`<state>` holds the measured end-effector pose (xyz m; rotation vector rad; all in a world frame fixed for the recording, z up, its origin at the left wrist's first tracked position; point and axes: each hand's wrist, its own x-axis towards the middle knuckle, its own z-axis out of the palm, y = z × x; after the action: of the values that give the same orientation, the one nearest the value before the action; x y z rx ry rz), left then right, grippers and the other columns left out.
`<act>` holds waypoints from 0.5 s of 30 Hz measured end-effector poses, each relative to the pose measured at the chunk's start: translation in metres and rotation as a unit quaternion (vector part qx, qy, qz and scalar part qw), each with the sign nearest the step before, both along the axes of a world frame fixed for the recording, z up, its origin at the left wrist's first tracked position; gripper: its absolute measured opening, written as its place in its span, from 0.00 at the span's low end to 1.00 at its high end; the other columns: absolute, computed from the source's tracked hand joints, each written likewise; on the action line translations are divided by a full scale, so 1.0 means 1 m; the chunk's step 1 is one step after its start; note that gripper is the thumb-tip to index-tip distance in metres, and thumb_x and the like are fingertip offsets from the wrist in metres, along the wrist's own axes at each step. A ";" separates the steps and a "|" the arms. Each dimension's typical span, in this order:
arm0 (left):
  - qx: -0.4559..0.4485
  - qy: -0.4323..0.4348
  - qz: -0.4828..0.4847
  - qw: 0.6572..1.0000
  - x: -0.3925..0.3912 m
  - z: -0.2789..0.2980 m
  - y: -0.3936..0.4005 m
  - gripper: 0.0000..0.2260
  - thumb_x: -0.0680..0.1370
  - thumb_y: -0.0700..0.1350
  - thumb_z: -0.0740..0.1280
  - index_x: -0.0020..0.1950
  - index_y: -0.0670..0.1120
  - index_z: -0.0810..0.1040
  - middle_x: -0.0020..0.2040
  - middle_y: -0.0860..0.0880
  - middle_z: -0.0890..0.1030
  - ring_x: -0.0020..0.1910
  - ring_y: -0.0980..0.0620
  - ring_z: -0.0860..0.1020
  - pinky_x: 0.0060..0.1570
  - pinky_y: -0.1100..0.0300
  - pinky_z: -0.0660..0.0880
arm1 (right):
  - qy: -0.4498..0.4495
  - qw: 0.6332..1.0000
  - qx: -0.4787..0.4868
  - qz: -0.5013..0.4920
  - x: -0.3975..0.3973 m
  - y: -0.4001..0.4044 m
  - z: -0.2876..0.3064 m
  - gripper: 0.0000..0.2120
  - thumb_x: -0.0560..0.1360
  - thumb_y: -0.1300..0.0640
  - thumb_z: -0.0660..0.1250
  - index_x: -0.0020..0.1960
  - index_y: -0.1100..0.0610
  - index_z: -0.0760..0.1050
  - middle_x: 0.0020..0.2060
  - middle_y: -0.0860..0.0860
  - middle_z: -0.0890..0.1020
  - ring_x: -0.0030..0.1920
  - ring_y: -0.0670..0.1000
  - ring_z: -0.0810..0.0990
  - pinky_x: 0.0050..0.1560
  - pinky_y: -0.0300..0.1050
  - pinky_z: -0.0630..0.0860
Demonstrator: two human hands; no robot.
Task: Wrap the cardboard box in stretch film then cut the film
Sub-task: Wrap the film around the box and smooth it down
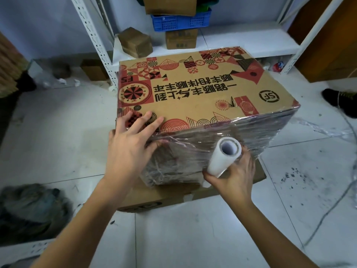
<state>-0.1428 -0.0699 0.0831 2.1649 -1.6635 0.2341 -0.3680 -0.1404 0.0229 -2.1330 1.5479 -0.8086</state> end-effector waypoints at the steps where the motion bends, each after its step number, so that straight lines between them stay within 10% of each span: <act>1: 0.005 0.003 -0.001 1.000 0.006 0.007 -0.007 0.23 0.73 0.53 0.71 0.67 0.52 0.75 0.64 0.47 0.77 0.63 0.35 0.70 0.49 0.36 0.74 | 0.015 1.000 0.006 0.003 0.001 -0.005 0.003 0.31 0.53 0.48 0.82 0.52 0.53 0.75 0.62 0.65 0.72 0.65 0.68 0.68 0.60 0.74 0.64; 10: 0.035 0.036 -0.019 0.999 0.051 0.062 -0.058 0.21 0.73 0.53 0.70 0.65 0.52 0.76 0.64 0.50 0.78 0.61 0.41 0.70 0.55 0.41 0.74 | 0.094 0.993 0.051 0.049 0.015 -0.044 0.056 0.29 0.58 0.36 0.73 0.53 0.52 0.80 0.70 0.52 0.65 0.72 0.54 0.61 0.72 0.57 0.43; 15: 0.110 0.057 -0.021 0.992 0.083 0.087 -0.096 0.25 0.72 0.63 0.63 0.67 0.55 0.74 0.66 0.52 0.76 0.60 0.44 0.70 0.59 0.49 0.69 | 0.097 0.991 0.070 0.065 0.032 -0.070 0.090 0.27 0.59 0.34 0.69 0.48 0.52 0.79 0.52 0.49 0.75 0.59 0.52 0.72 0.67 0.55 0.63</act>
<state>-0.0603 -0.1657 0.1699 2.2496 -1.7381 -0.0899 -0.3364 -0.2105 0.1129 -2.2342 1.4913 -0.4461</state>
